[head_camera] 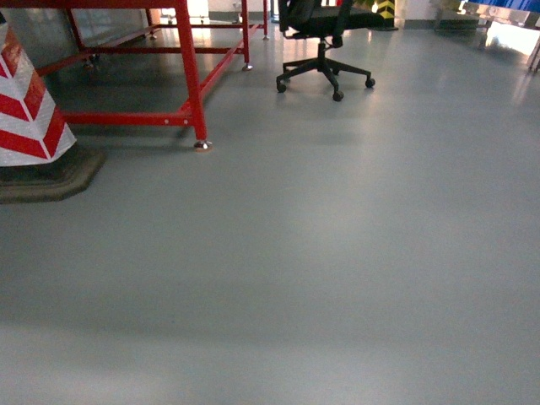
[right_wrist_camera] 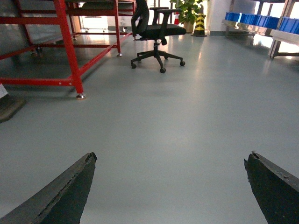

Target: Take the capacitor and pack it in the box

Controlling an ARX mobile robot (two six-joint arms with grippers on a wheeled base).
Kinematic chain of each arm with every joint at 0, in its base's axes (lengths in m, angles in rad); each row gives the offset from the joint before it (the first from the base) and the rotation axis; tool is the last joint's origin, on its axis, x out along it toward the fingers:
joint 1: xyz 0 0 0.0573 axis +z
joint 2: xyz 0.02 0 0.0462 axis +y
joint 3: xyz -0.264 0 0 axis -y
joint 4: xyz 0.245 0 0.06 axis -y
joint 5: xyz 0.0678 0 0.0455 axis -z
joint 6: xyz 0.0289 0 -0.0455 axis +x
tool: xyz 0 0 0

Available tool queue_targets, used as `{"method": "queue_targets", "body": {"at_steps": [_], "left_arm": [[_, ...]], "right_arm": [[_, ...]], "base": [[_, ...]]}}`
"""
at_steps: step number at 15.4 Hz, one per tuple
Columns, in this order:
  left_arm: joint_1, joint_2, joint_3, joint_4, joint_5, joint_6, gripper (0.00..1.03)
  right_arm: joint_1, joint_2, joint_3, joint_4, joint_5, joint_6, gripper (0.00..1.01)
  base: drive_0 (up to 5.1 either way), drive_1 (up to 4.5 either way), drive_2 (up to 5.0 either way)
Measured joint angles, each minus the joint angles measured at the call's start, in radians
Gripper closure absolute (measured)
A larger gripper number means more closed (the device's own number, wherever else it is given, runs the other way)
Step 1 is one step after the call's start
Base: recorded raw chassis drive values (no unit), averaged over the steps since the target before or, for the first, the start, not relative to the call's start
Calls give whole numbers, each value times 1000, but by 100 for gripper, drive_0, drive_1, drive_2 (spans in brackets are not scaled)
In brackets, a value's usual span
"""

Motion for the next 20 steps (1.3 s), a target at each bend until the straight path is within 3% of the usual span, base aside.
{"method": "queue_targets", "body": {"at_steps": [20], "left_arm": [[0,0,0,1,-1,0,59]], "right_arm": [[0,0,0,-3,0,0,3]], "base": [[-497,248,248]]}}
